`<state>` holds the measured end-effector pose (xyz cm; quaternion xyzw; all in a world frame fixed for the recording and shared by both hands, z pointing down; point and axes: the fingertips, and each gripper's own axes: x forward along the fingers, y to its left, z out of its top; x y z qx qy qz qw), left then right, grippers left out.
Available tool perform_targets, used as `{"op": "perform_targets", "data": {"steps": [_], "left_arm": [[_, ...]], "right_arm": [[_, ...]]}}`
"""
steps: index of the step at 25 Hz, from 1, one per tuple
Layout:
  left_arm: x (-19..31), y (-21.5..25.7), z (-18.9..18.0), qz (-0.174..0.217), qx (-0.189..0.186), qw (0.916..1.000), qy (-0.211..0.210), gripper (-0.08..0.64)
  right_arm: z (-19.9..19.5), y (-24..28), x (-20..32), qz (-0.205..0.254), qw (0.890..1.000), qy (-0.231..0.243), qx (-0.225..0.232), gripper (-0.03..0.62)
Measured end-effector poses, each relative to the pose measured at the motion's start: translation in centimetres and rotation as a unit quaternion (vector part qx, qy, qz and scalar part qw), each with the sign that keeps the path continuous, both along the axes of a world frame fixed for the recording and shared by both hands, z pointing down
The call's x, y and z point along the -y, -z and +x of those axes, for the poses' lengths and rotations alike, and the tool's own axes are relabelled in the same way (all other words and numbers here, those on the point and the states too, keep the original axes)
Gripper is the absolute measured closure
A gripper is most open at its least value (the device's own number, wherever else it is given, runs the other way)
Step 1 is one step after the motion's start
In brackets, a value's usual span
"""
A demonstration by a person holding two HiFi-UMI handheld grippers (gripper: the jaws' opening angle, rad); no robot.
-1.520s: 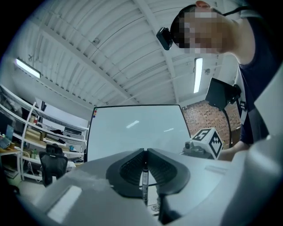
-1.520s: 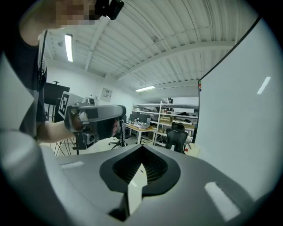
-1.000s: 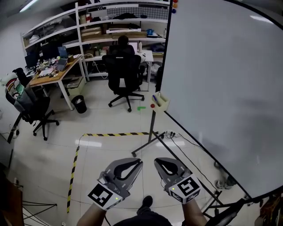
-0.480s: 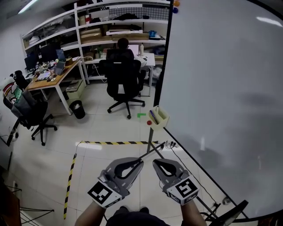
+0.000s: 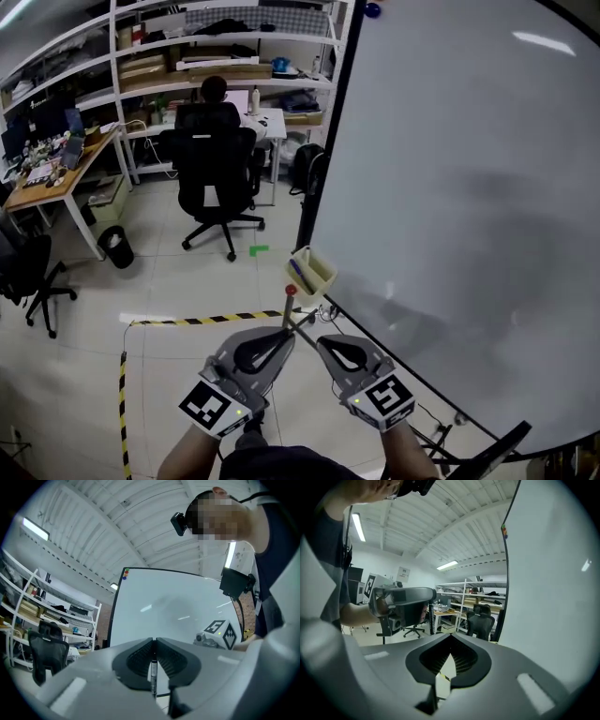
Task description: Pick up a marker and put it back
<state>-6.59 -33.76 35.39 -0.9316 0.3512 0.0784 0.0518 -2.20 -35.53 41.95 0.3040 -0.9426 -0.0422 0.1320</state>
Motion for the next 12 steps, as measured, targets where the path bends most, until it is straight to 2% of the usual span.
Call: {"op": "perform_targets", "data": {"steps": [7,12], "left_arm": [[10.0,1.8,-1.2,0.007,-0.019,0.9976,-0.067,0.535],[15.8,-0.2,-0.4,0.007,-0.013,0.9952,-0.097,0.535]], "right_arm": [[-1.5,1.4,8.9,-0.001,0.996,-0.085,0.005,0.592],[-0.7,-0.2,12.1,-0.014,0.991,-0.134,-0.005,0.592]]}}
